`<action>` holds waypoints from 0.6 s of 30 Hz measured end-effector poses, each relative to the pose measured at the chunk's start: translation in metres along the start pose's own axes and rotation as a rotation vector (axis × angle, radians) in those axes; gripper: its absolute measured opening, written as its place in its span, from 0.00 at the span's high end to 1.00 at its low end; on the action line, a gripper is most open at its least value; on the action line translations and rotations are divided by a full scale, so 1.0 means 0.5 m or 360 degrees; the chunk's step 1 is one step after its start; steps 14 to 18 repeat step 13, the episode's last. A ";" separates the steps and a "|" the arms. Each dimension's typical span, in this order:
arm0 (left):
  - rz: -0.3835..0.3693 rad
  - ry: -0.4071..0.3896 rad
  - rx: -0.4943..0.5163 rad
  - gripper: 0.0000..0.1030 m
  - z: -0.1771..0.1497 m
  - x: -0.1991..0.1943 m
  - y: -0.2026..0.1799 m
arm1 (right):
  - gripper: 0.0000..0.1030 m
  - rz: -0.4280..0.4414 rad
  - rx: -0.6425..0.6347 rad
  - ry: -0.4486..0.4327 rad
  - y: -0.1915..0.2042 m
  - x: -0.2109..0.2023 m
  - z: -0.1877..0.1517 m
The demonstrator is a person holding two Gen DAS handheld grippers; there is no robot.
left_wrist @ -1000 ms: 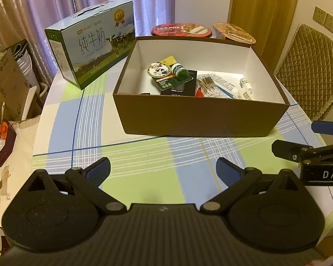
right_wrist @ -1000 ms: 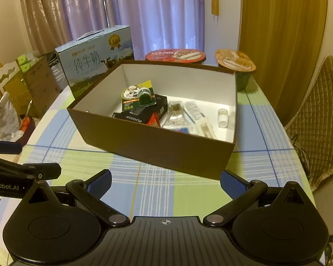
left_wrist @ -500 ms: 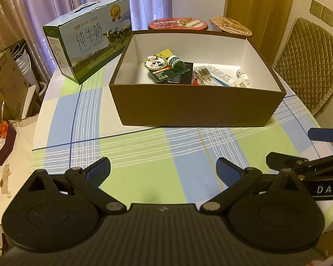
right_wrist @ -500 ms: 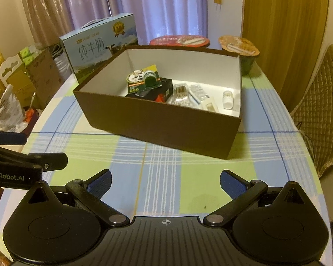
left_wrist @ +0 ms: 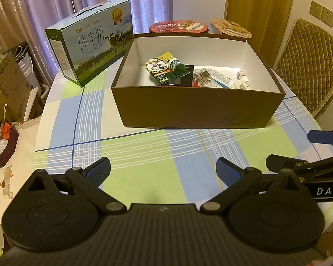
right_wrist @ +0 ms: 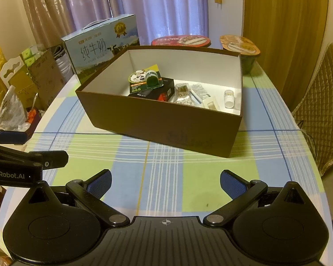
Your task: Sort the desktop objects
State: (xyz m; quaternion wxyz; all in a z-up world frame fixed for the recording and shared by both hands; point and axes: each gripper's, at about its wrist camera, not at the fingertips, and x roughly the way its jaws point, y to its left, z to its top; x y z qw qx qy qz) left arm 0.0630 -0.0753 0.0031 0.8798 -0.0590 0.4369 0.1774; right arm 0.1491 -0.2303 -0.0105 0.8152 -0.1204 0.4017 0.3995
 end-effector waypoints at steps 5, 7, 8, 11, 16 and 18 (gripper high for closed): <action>0.0002 -0.0009 -0.0001 0.03 0.001 -0.002 -0.002 | 0.02 0.0002 0.0005 -0.0001 -0.005 -0.001 0.000; 0.0004 -0.0013 -0.0001 0.03 0.002 -0.003 -0.003 | 0.02 0.0003 0.0006 0.0000 -0.006 -0.001 0.000; 0.0010 -0.0015 -0.0001 0.03 0.003 -0.003 -0.003 | 0.02 0.0003 0.0005 0.0000 -0.005 -0.001 0.000; 0.0033 -0.0034 0.0006 0.03 0.003 -0.004 -0.004 | 0.02 0.0005 0.0012 -0.0005 -0.010 -0.004 0.000; 0.0037 -0.0033 0.0008 0.01 0.004 -0.003 -0.004 | 0.02 0.0005 0.0016 -0.0007 -0.013 -0.004 0.001; 0.0037 -0.0033 0.0008 0.01 0.004 -0.003 -0.004 | 0.02 0.0005 0.0016 -0.0007 -0.013 -0.004 0.001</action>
